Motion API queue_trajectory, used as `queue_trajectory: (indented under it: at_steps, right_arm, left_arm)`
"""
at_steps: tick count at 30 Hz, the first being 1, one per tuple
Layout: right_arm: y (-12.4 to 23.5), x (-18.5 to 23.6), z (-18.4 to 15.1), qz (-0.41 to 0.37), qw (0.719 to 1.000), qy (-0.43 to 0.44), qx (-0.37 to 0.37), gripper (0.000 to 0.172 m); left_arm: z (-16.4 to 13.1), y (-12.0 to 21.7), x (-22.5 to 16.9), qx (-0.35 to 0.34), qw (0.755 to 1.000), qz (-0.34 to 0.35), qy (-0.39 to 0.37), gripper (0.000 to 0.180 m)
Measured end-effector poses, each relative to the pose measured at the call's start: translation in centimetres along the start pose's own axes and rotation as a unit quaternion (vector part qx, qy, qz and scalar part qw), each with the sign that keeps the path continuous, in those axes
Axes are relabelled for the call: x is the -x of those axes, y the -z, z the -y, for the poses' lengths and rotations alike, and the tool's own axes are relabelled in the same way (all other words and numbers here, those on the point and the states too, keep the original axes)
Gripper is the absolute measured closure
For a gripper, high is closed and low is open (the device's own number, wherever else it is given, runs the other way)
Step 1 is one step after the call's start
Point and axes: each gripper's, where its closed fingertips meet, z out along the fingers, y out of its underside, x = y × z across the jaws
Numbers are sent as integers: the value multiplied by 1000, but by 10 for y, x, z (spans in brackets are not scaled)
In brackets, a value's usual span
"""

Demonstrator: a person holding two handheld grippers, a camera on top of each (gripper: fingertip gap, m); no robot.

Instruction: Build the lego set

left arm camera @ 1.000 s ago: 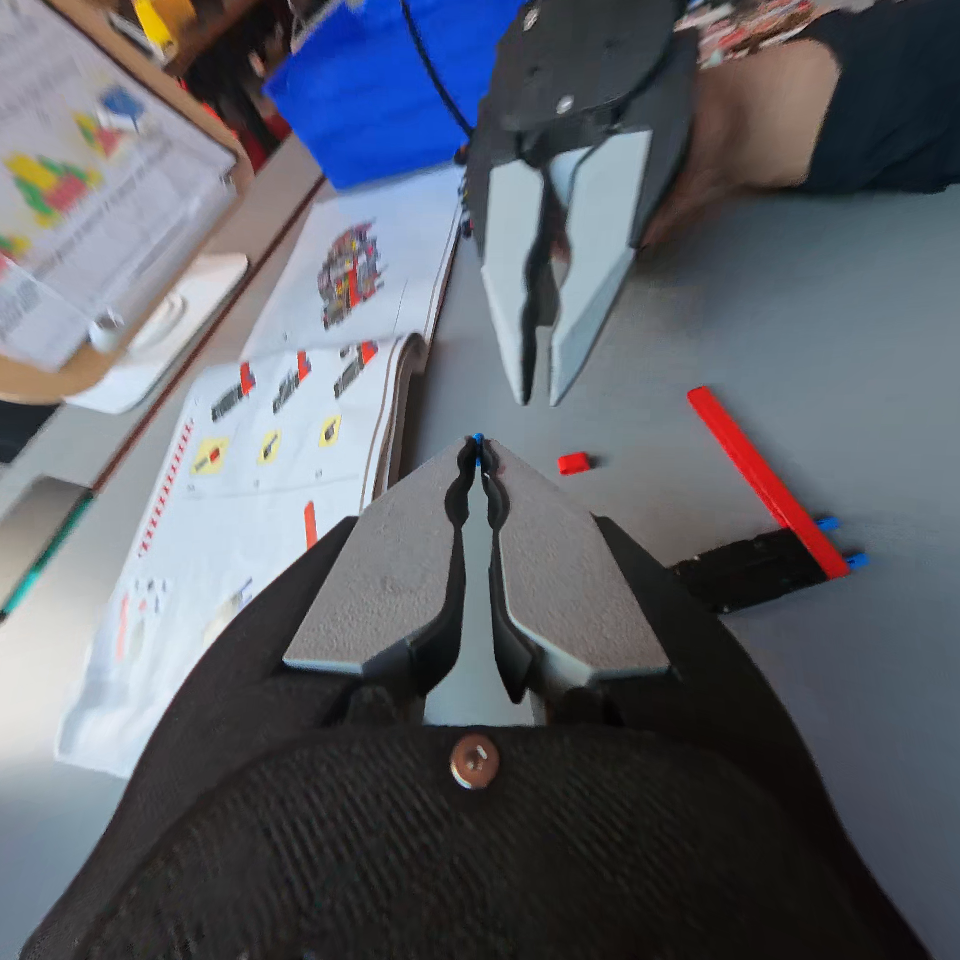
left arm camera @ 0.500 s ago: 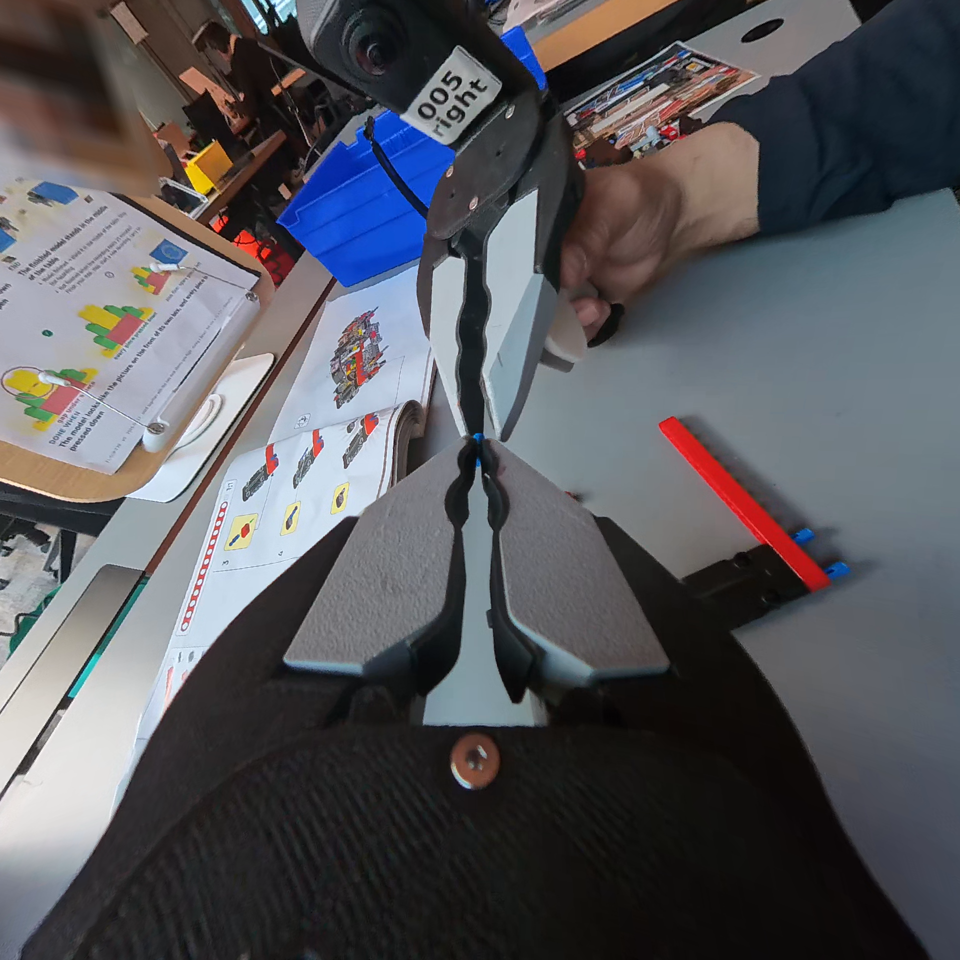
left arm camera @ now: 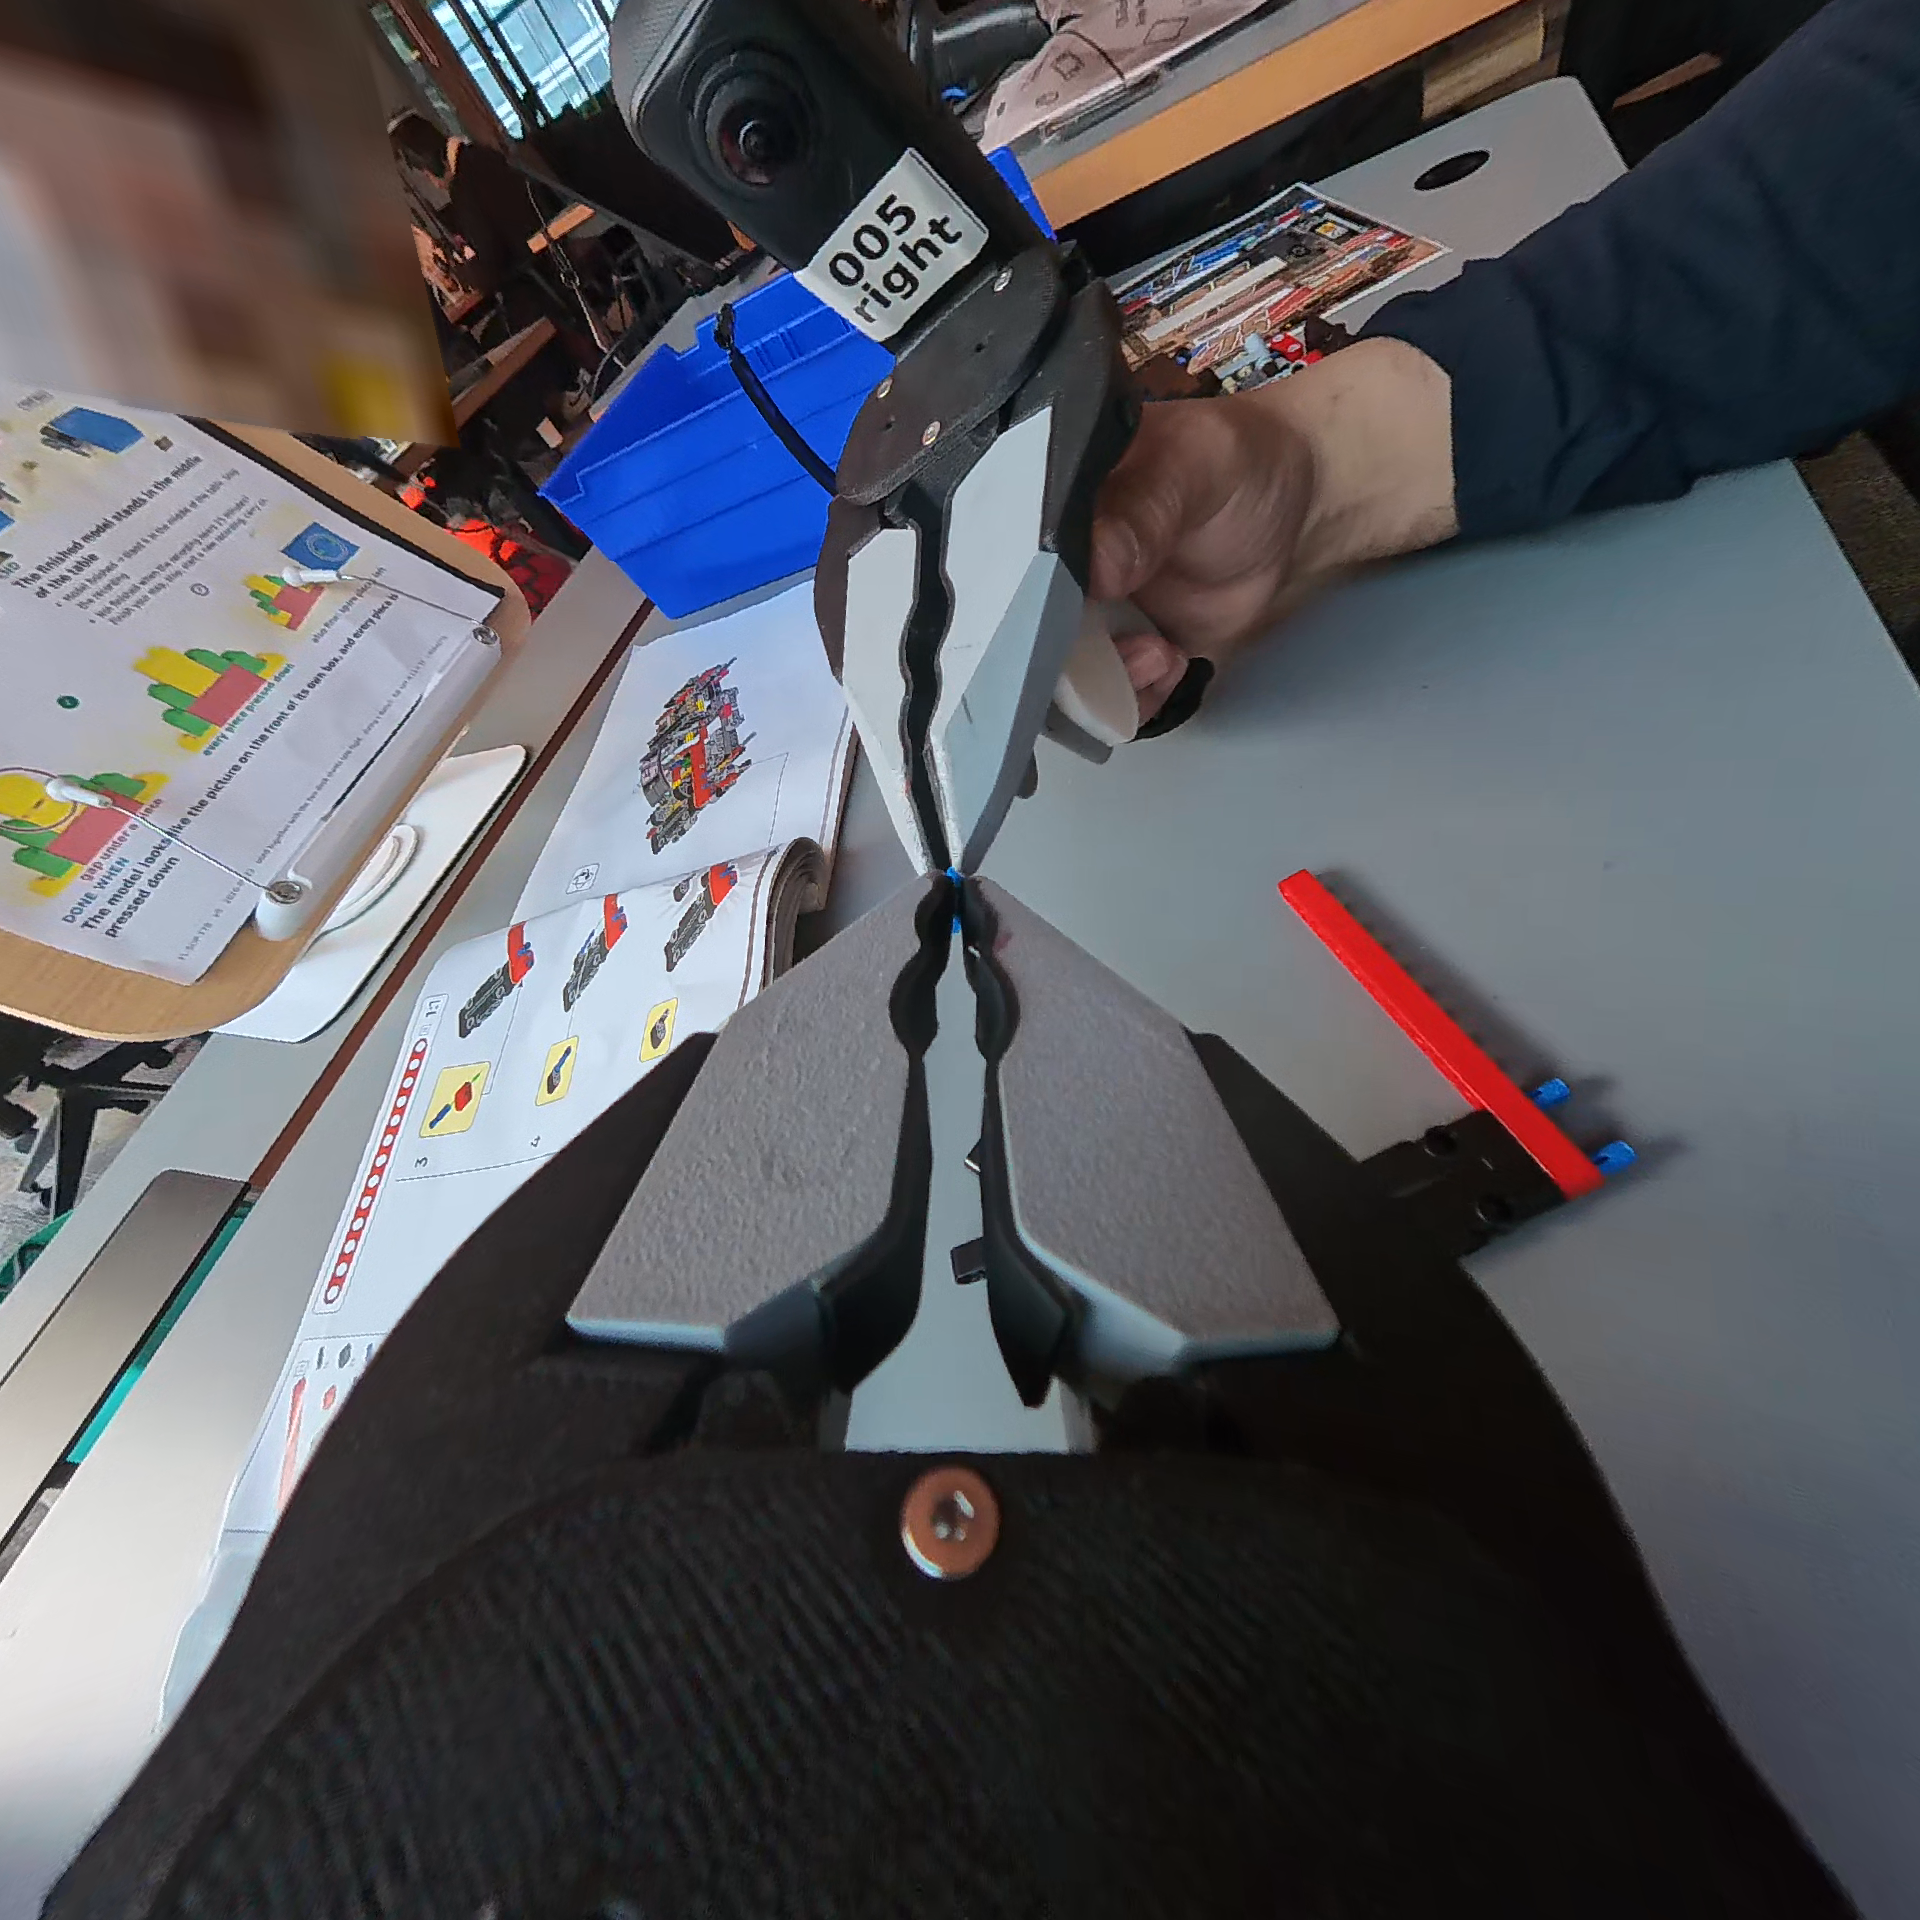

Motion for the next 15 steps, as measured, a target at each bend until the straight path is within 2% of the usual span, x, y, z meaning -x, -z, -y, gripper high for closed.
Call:
queue_trajectory:
  at_steps: [15]
  right_arm:
    - [0, -1, -2, -5, 1000, 6, 8, 172]
  left_arm:
    - [-3, -2, 1, 8, 1000, -2, 17, 180]
